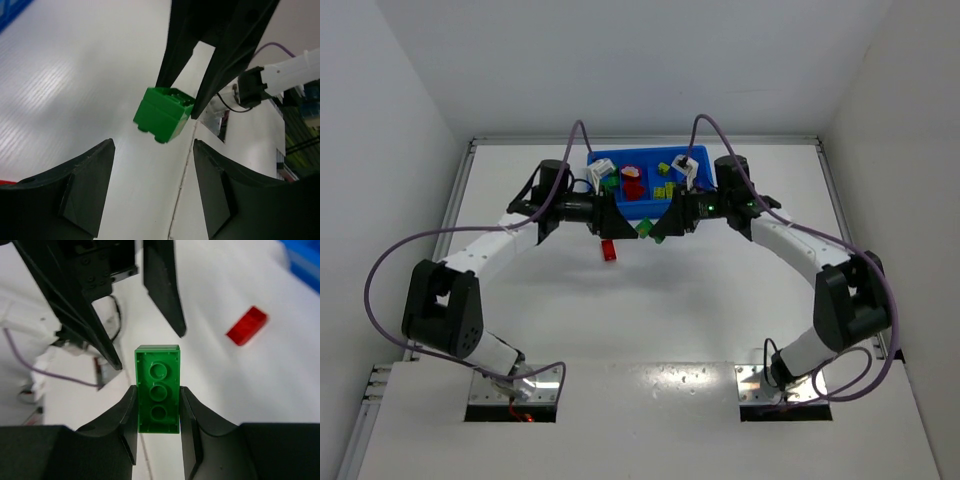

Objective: Sort the legos into containers by color

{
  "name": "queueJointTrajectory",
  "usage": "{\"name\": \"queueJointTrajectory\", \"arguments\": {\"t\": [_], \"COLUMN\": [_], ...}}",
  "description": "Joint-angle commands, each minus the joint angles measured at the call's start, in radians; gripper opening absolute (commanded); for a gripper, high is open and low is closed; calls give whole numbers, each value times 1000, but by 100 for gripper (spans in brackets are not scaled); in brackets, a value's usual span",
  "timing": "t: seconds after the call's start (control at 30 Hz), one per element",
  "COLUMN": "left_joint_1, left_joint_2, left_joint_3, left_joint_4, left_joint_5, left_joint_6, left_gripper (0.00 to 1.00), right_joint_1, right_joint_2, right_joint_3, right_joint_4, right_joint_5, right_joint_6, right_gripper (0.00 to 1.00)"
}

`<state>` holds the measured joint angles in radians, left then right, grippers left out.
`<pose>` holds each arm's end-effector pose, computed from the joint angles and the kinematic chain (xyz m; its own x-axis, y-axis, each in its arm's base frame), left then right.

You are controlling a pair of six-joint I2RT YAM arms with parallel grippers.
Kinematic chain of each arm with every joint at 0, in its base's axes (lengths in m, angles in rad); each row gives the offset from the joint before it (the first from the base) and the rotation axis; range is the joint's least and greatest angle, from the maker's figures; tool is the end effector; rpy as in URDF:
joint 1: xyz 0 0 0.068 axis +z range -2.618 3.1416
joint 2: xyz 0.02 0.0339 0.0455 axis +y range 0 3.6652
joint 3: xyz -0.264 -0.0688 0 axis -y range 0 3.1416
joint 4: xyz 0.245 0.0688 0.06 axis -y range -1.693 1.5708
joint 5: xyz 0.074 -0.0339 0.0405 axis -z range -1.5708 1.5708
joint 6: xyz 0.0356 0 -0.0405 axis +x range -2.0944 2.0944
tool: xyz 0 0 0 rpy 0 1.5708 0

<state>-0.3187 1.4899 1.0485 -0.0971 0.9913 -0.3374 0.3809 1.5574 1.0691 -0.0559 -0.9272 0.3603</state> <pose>0.3003 -0.1305 0.2783 -0.7422 0.0540 -0.6680 0.6444 0.3315 -0.6891 0.3074 0.1538 0.2662 -0.7524 -0.0734 -0.6546 -0.6339 0.3511 0.6892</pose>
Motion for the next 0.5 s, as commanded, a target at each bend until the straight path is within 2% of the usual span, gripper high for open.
{"name": "queueJointTrajectory", "arguments": {"t": [0.0,0.17,0.33,0.47], "left_joint_1": [9,9,9,-2], "left_joint_2": [15,33,33,43], "left_joint_3": [39,39,39,48], "left_joint_4": [8,8,8,8], "left_joint_5": [145,217,242,276], "left_joint_6": [52,61,61,71], "left_gripper": [70,70,70,61], "right_joint_1": [-7,-7,3,3], "right_joint_2": [33,73,73,82], "right_joint_3": [-17,-17,-17,-17], "right_joint_4": [137,225,237,237], "right_joint_5": [-209,-285,-297,-297], "right_joint_6": [81,184,184,184], "right_gripper": [0,0,0,0]}}
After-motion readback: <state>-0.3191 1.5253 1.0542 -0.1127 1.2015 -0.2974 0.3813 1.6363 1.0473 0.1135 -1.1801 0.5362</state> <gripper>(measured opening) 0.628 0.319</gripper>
